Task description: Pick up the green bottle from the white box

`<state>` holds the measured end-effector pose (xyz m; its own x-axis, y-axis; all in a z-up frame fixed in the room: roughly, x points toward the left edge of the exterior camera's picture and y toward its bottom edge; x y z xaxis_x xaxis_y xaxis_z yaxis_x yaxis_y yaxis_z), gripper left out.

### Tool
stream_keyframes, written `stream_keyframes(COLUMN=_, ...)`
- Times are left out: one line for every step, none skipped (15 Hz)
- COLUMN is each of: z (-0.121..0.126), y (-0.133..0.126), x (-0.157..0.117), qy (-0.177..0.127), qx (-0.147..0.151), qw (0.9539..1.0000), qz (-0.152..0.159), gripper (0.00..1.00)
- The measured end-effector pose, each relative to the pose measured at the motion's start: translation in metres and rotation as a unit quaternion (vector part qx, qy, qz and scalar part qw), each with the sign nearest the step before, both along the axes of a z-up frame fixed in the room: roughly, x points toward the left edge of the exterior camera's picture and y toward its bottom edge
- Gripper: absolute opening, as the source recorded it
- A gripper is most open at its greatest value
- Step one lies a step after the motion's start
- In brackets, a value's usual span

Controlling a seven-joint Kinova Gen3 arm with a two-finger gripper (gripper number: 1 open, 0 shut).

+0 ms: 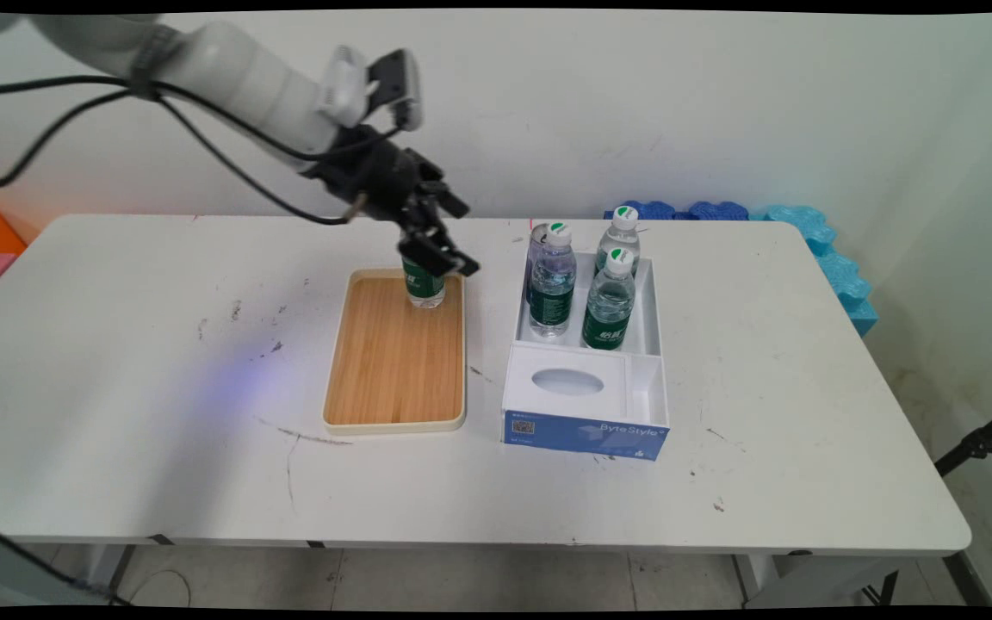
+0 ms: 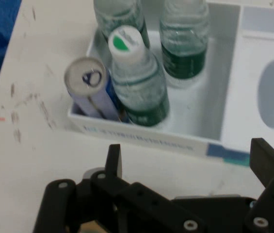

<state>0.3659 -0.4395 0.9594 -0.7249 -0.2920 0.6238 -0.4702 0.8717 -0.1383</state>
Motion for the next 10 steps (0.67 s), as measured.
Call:
stream_keyframes(z=-0.004, y=-0.009, x=-0.009, qy=-0.002, qx=-0.005, qw=1.0, qz=-0.004, gripper=1.0)
stream_keyframes(z=-0.007, y=-0.016, x=-0.015, qy=-0.003, qx=-0.009, qw=0.9999, qz=-0.006, gripper=1.0)
stream_keyframes(z=-0.011, y=-0.022, x=-0.021, qy=-0.005, qx=-0.012, qw=0.9999, qz=-0.008, gripper=1.0)
stream_keyframes(z=-0.015, y=-0.029, x=-0.028, qy=-0.007, qx=-0.015, qw=0.9998, qz=-0.011, gripper=1.0)
stream_keyframes(z=-0.019, y=-0.035, x=-0.033, qy=-0.01, qx=-0.017, qw=0.9997, qz=-0.013, gripper=1.0)
stream_keyframes(z=-0.022, y=-0.04, x=-0.038, qy=-0.012, qx=-0.019, qw=0.9996, qz=-0.015, gripper=1.0)
stream_keyframes(z=-0.026, y=-0.046, x=-0.043, qy=-0.014, qx=-0.021, qw=0.9995, qz=-0.017, gripper=1.0)
stream_keyframes(z=-0.03, y=-0.051, x=-0.048, qy=-0.016, qx=-0.023, qw=0.9994, qz=-0.02, gripper=1.0)
stream_keyframes(z=-0.033, y=-0.055, x=-0.052, qy=-0.018, qx=-0.024, qw=0.9993, qz=-0.023, gripper=1.0)
stream_keyframes(z=-0.037, y=-0.06, x=-0.057, qy=-0.02, qx=-0.025, qw=0.9992, qz=-0.025, gripper=1.0)
